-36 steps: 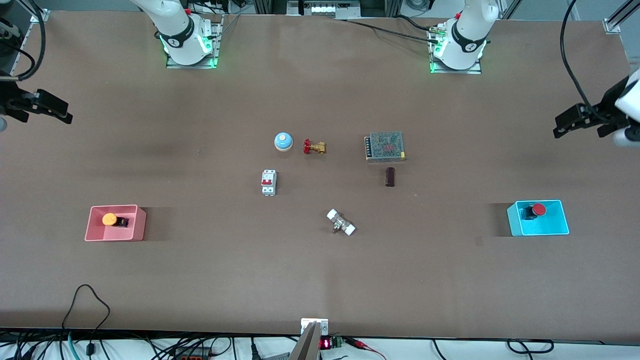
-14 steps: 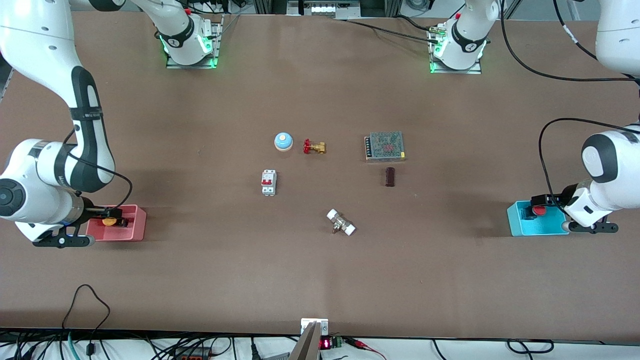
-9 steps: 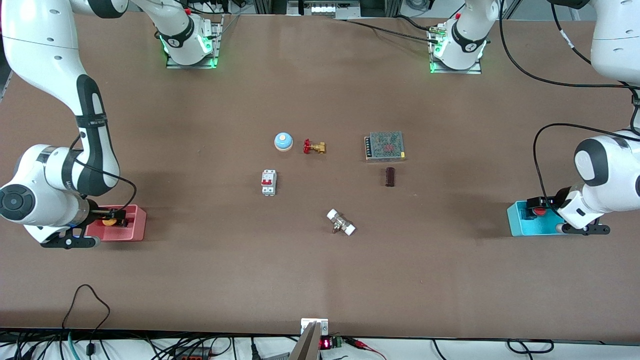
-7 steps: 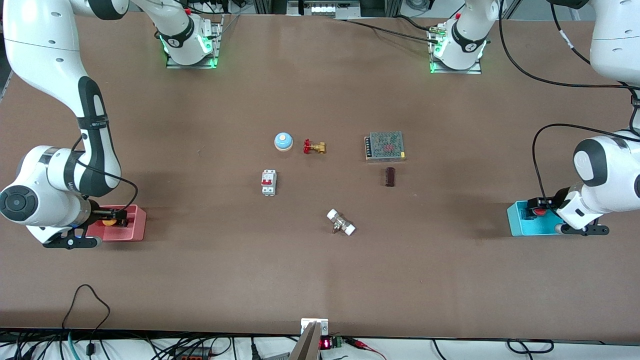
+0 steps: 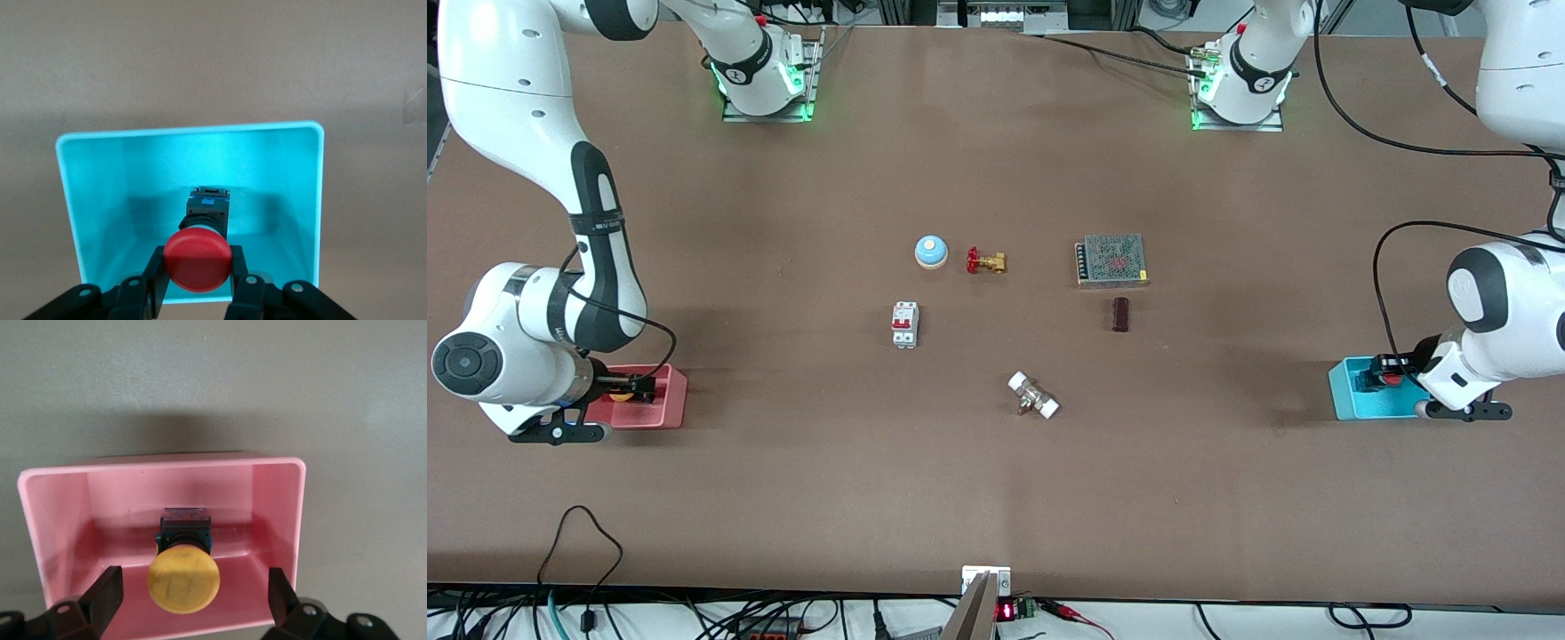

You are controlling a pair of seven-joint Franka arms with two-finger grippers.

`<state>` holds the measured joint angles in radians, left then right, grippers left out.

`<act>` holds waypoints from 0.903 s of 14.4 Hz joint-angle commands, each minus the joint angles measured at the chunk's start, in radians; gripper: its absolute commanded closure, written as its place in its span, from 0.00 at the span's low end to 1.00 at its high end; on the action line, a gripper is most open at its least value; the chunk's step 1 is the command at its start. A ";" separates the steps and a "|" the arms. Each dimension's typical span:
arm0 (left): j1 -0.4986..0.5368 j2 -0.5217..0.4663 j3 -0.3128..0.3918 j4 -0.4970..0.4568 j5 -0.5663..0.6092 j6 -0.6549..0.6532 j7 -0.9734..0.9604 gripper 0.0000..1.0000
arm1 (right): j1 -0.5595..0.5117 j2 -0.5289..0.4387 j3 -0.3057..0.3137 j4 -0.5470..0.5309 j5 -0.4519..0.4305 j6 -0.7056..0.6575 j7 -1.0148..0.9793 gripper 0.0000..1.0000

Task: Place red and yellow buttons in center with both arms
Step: 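Grasp the yellow button with the right gripper while the left gripper grasps the red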

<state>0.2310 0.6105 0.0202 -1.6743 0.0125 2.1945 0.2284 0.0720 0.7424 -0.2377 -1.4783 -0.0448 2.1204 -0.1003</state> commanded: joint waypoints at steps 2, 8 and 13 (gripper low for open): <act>-0.006 -0.061 -0.003 0.024 -0.022 -0.025 -0.001 0.77 | -0.011 0.012 0.008 0.023 -0.006 0.001 -0.019 0.10; -0.077 -0.133 -0.006 0.087 -0.011 -0.217 -0.053 0.77 | -0.011 0.014 0.008 0.023 -0.006 0.001 -0.021 0.53; -0.171 -0.140 -0.028 0.071 -0.026 -0.254 -0.208 0.76 | -0.003 0.008 0.011 0.024 -0.009 0.000 -0.047 0.69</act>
<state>0.0879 0.4697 -0.0029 -1.5940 0.0103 1.9535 0.0626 0.0732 0.7426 -0.2347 -1.4776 -0.0447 2.1215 -0.1246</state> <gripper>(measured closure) 0.590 0.595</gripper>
